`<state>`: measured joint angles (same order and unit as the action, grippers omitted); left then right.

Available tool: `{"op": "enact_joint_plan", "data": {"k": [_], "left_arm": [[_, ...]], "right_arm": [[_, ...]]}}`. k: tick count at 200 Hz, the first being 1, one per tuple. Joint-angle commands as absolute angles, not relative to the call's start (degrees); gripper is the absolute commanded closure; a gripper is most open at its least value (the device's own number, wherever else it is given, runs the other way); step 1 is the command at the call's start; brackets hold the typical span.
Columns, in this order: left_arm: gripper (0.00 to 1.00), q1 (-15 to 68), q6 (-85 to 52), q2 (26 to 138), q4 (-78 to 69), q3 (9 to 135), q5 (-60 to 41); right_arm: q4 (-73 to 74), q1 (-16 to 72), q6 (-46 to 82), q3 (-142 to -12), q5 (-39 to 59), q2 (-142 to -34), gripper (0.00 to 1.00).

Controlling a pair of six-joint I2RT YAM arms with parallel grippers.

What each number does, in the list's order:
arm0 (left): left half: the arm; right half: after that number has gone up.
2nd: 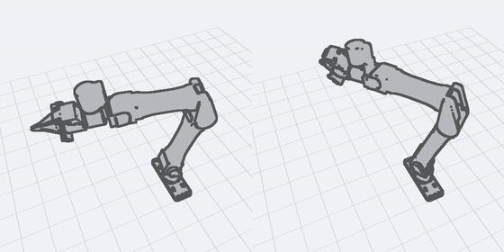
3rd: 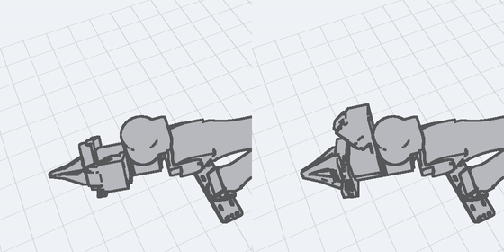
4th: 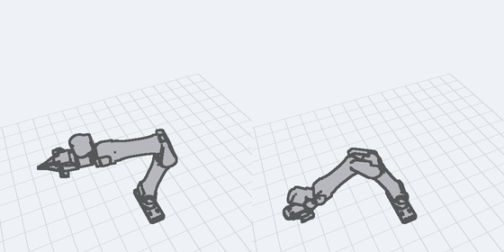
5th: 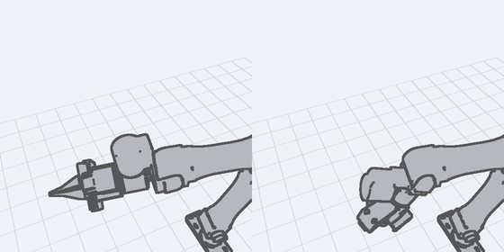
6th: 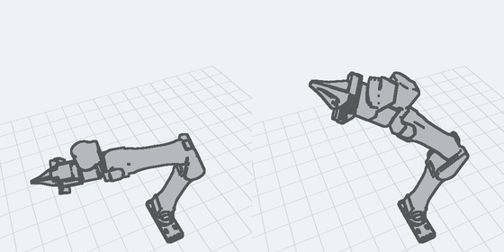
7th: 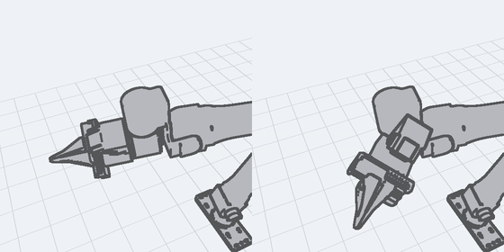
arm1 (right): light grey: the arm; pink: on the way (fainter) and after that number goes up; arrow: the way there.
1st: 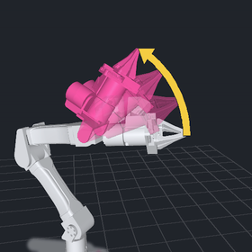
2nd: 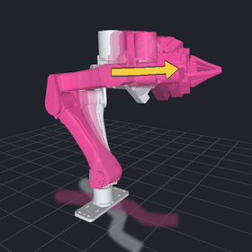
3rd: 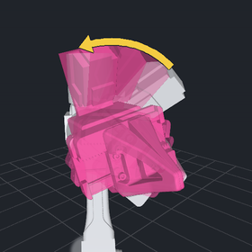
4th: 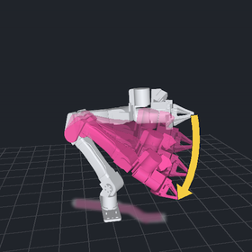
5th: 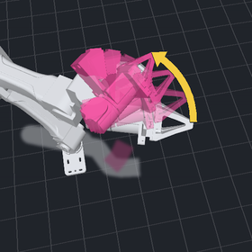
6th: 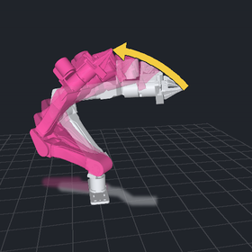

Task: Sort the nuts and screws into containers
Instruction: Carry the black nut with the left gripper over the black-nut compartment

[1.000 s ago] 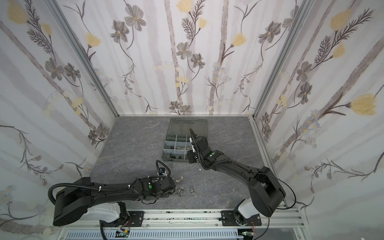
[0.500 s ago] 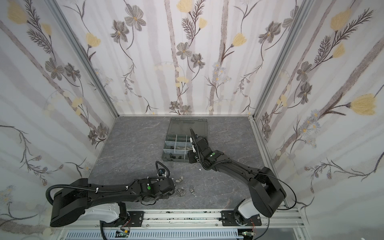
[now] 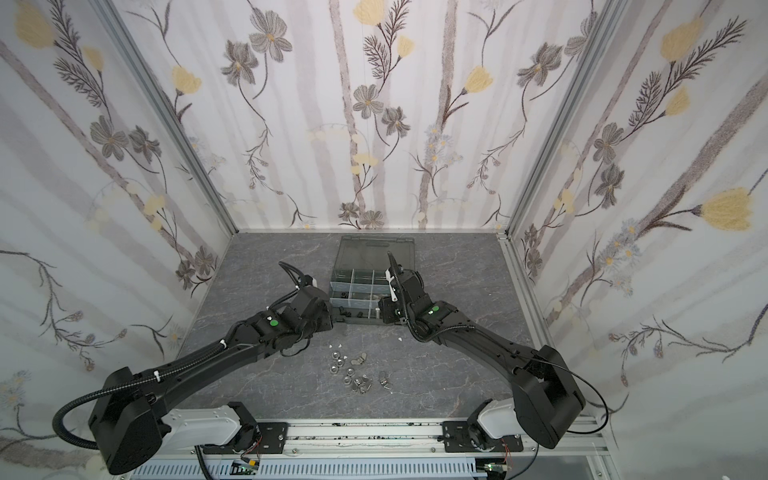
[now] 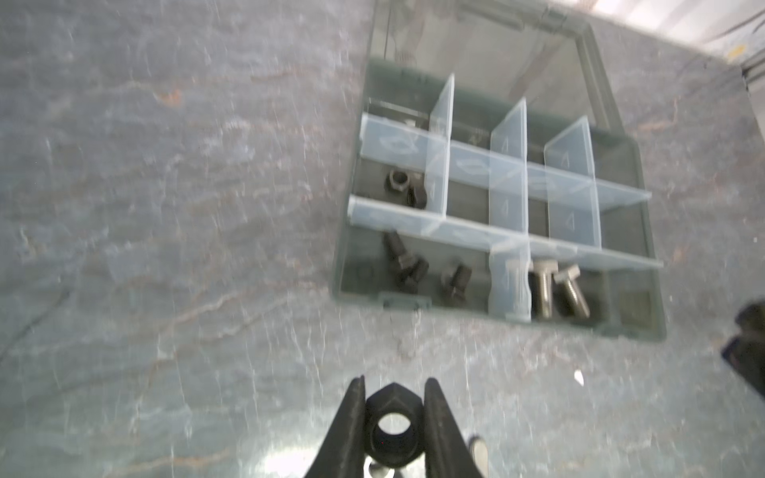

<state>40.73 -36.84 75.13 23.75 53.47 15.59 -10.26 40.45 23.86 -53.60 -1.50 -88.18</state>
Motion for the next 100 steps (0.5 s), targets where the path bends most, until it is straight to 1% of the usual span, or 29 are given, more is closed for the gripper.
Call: {"op": "enact_joint_plan", "data": {"k": [1, 43, 100], "left_arm": [[0.8, 37.7, -27.9, 79.7, 21.6, 58.0, 13.8], [0.81, 32.6, -24.1, 87.8, 18.8, 63.8, 9.9], [0.79, 30.7, -23.1, 96.7, 17.0, 68.7, 6.3]], "right_arm": [[-9.7, 40.4, 25.0, -53.0, -2.9, -86.5, 0.57], [-10.6, 40.3, 25.9, -49.9, -5.2, -82.2, 0.56], [-11.7, 40.3, 27.5, -47.5, -6.2, -78.8, 0.56]]}}
